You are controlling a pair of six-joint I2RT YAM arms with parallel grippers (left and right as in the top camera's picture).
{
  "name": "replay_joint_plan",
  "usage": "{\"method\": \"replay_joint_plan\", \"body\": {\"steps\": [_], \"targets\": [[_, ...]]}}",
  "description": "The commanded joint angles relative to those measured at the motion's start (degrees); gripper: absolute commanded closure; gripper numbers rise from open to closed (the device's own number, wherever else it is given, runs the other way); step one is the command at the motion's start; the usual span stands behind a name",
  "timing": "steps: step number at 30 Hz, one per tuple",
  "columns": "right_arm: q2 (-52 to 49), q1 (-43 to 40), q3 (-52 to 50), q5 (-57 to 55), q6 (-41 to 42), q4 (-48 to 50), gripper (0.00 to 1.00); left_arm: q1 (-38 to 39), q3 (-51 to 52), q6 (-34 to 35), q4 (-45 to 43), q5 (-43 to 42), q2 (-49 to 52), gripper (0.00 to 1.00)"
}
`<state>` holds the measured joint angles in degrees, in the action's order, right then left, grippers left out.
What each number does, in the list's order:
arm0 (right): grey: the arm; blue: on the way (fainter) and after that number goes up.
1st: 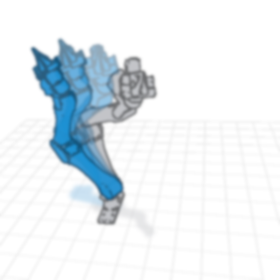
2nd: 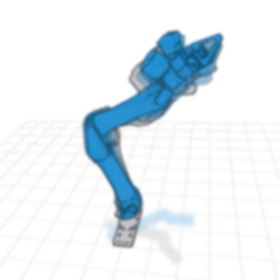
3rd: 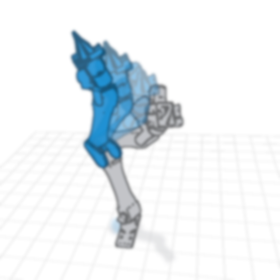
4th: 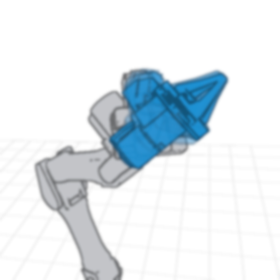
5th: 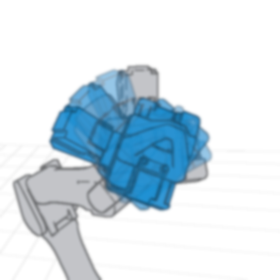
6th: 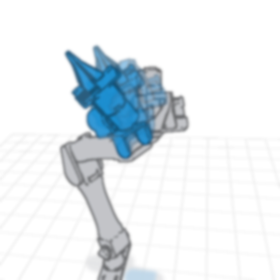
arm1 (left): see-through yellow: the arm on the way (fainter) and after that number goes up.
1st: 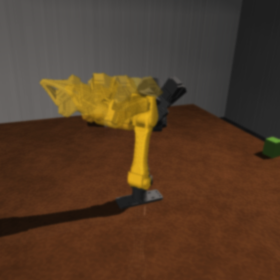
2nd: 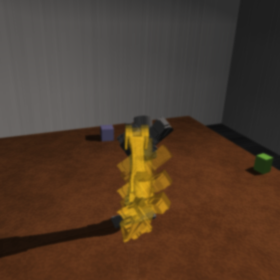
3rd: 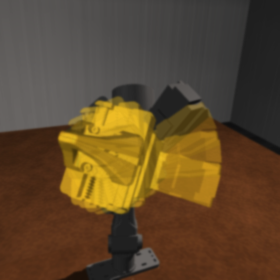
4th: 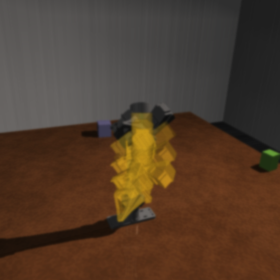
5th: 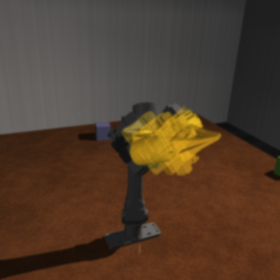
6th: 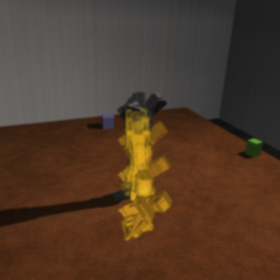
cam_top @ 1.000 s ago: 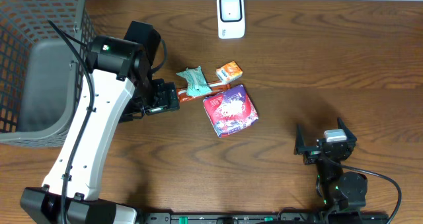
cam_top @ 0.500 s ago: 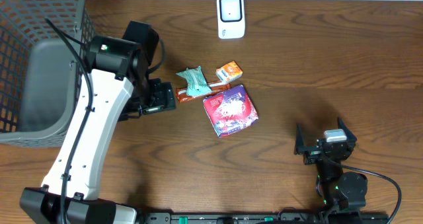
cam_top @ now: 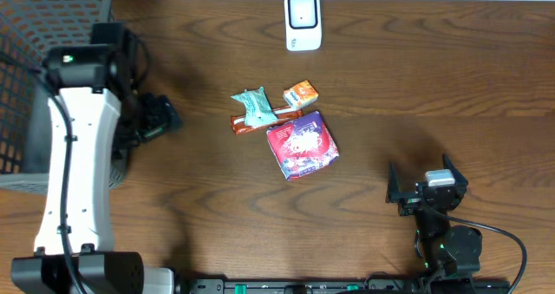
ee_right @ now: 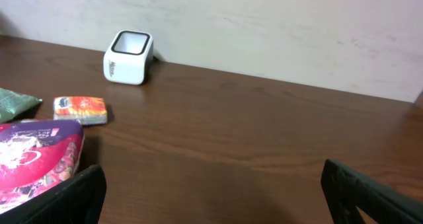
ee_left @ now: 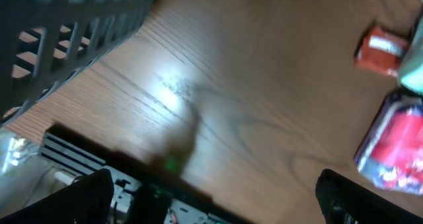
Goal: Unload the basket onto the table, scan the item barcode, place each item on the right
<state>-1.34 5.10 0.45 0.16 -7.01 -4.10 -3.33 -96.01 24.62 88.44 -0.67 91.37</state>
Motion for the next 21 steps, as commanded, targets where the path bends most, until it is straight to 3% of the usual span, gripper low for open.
{"method": "replay_joint_plan", "body": {"steps": [1,11,15,21], "targets": [[0.2,0.2,-0.1,-0.5,-0.8,-0.2,0.01,-2.4,0.1,0.9,-0.4,1.4,0.1,0.02],[0.2,0.2,-0.1,-0.5,-0.8,-0.2,0.01,-4.3,0.0,0.3,-4.8,2.3,0.1,0.02],[0.2,0.2,-0.1,-0.5,-0.8,-0.2,0.01,-4.2,-0.1,-5.7,-6.4,-3.2,-0.4,0.02],[0.2,0.2,-0.1,-0.5,-0.8,-0.2,0.01,-3.9,-1.4,-8.7,-8.5,-9.6,-3.2,0.02]]}}
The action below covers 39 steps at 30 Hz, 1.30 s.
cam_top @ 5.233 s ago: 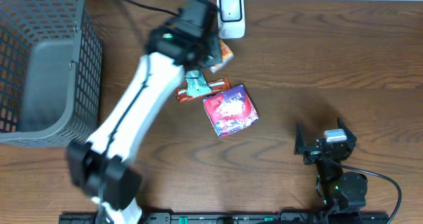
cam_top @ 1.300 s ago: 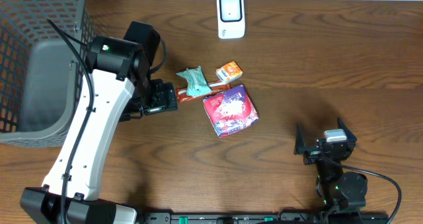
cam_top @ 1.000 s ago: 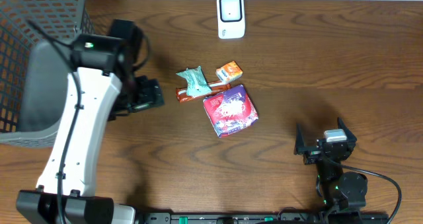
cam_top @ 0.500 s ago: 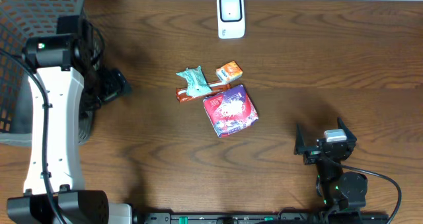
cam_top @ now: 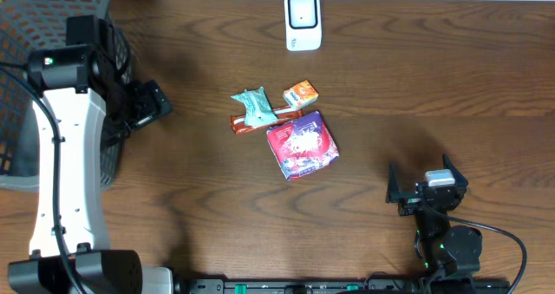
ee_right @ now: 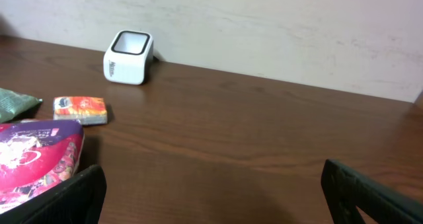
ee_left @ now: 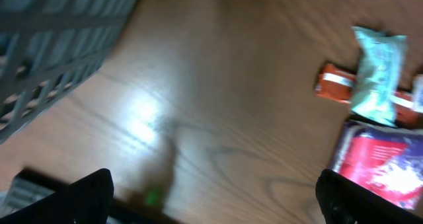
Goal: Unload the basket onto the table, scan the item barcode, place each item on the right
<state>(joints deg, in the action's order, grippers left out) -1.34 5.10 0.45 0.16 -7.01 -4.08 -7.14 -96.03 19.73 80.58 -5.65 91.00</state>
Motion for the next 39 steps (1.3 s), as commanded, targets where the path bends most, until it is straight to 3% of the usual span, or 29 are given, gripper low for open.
{"method": "replay_joint_plan", "body": {"steps": [1,14,39], "targets": [[0.2,0.2,-0.1,-0.5,-0.8,-0.2,0.01,0.0,-1.4,-4.8,-1.2,-5.8,-3.7,0.02],[0.2,0.2,-0.1,-0.5,-0.8,-0.2,0.01,7.0,-1.4,-5.2,-4.4,-10.9,-16.8,0.02],[0.2,0.2,-0.1,2.6,-0.8,0.7,0.01,9.4,-1.4,-5.1,-2.9,-10.8,-17.2,0.02]]}}
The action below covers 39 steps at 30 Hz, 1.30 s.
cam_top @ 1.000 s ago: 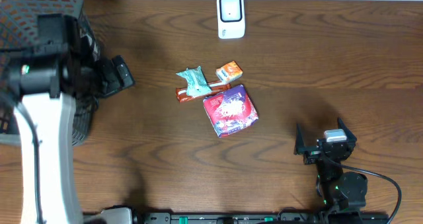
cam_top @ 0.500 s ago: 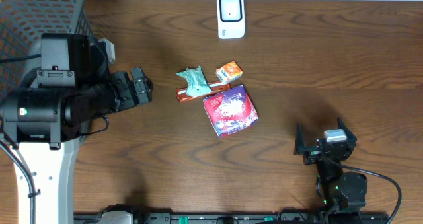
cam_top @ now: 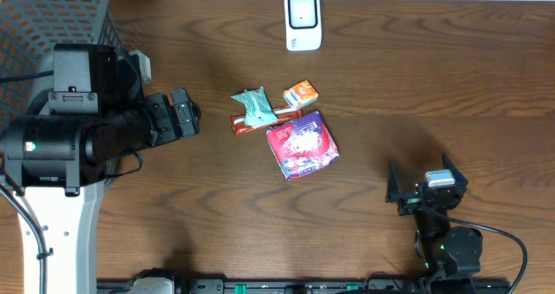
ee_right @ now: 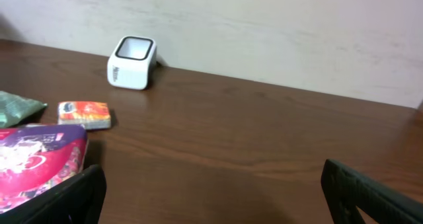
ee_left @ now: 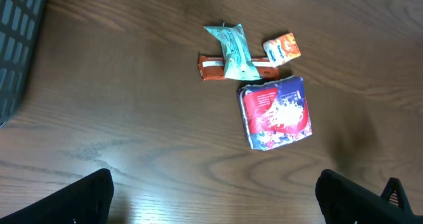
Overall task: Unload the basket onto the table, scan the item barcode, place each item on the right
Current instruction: 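Move the right gripper left toward the purple-pink box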
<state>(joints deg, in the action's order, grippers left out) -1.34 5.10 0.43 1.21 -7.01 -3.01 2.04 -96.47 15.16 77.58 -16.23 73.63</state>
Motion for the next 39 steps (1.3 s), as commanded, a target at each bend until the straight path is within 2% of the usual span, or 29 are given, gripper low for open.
{"method": "replay_joint_plan", "body": {"steps": [1,4,9,12,17,22,26,29,32,39], "targets": [[0.2,0.2,-0.1,1.5,-0.8,-0.9,0.01,0.2,-0.9,-0.5,0.1,-0.2,0.2,0.02],[0.2,0.2,-0.1,6.3,2.1,2.2,0.01,0.2,-0.9,-0.5,0.1,-0.2,0.2,0.02],[0.2,0.2,-0.1,36.7,18.6,9.1,0.01,0.2,-0.9,-0.5,0.1,-0.2,0.2,0.02],[0.2,0.2,-0.1,47.8,21.8,15.9,0.01,0.2,-0.9,-0.5,0.1,-0.2,0.2,0.02],[0.2,0.2,-0.1,52.5,23.5,27.4,0.01,0.2,-0.9,-0.5,0.1,-0.2,0.2,0.02],[0.2,0.2,-0.1,43.2,35.5,34.1,0.01,0.2,-0.9,-0.5,0.1,-0.2,0.2,0.02],[0.2,0.2,0.6,39.7,36.8,39.2,0.01,0.2,-0.9,-0.5,0.1,-0.2,0.2,0.02],[-0.5,0.2,4.0,35.9,34.4,36.7,0.01,0.2,-0.9,-0.5,0.1,-0.2,0.2,0.02],[-4.1,0.2,10.5,34.9,28.5,28.4,0.01,0.2,-0.9,-0.5,0.1,-0.2,0.2,0.02],[-23.4,0.2,31.2,35.4,13.7,-4.6,0.01,0.2,-0.9,-0.5,0.1,-0.2,0.2,0.02]]}}
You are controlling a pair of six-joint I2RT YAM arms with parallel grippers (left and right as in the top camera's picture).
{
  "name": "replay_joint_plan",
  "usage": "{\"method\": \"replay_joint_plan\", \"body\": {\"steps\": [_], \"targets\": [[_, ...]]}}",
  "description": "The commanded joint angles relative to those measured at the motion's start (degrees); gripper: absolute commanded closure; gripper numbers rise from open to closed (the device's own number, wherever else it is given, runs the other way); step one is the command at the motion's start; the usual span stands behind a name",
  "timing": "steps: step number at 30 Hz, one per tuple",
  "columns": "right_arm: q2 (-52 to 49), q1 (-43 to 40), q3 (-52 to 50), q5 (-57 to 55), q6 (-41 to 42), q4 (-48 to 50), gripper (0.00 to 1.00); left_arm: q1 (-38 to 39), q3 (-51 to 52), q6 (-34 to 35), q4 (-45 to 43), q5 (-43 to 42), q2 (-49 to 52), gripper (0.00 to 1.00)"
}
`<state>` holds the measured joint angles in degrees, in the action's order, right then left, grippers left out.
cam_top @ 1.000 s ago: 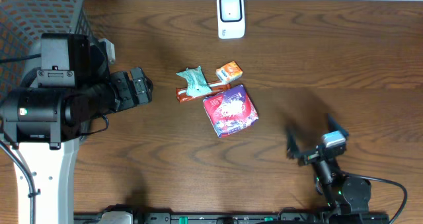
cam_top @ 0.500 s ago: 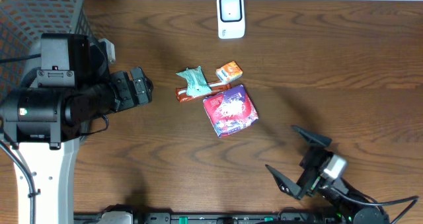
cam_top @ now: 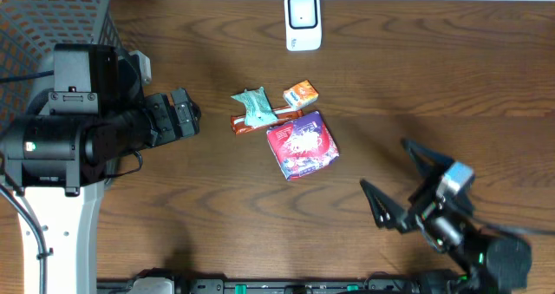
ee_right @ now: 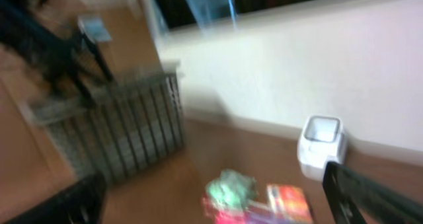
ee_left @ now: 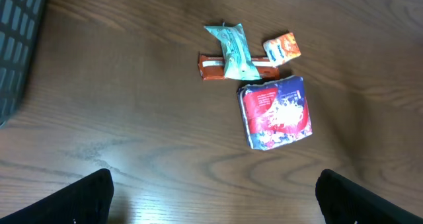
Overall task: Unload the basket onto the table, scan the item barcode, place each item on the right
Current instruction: 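Move the right gripper left toward the purple-pink box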
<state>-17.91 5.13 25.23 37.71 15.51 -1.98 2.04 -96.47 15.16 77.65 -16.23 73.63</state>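
The white scanner [cam_top: 303,21] stands at the table's far edge. In the middle lie a teal packet [cam_top: 253,106], a small orange box [cam_top: 300,93], a red bar [cam_top: 260,121] and a red-purple pack [cam_top: 301,145]. My left gripper [ee_left: 211,207] hangs high over the table left of the items, open and empty; the pack [ee_left: 274,112] shows in its view. My right gripper [cam_top: 395,183] is open at the front right, raised and turned toward the items. Its view is blurred but shows the scanner [ee_right: 322,141] and the teal packet [ee_right: 231,187].
A dark wire basket [cam_top: 26,60] stands at the far left, partly under my left arm; it also shows in the right wrist view as the basket [ee_right: 119,128]. A black rail [cam_top: 286,285] runs along the table's front edge.
My right arm has left its resting spot at the front right, risen and swung left; its view now looks down over the items. The left arm and the items have not moved.
My left gripper was low beside the basket, open. Then it was a little further back, still low. Then it hung high, looking down on all the items, and stays there. The right gripper rested open at the front right until now, when it stands raised.
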Motion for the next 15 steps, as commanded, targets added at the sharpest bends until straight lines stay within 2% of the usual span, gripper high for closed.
{"method": "replay_joint_plan", "body": {"steps": [1,4,6,10,15], "targets": [[-10.4,0.2,9.3,-1.3,-10.3,-9.6,0.01,0.2,-0.9,-0.5,0.1,-0.2,0.2,0.02],[-20.1,0.2,16.8,-0.8,-11.5,-18.0,0.01,0.2,-0.9,-0.5,0.1,-0.2,0.2,0.02],[-27.3,0.2,21.8,5.7,-11.3,-21.0,0.01,0.2,-0.9,-0.5,0.0,-0.2,0.2,0.02],[-35.0,0.2,23.8,22.0,-8.5,-20.0,0.01,0.2,-0.9,-0.5,0.1,-0.2,0.2,0.02],[-42.0,0.2,23.8,18.5,-4.3,-20.2,0.01,0.2,-0.9,-0.5,0.0,-0.2,0.2,0.02]]}}
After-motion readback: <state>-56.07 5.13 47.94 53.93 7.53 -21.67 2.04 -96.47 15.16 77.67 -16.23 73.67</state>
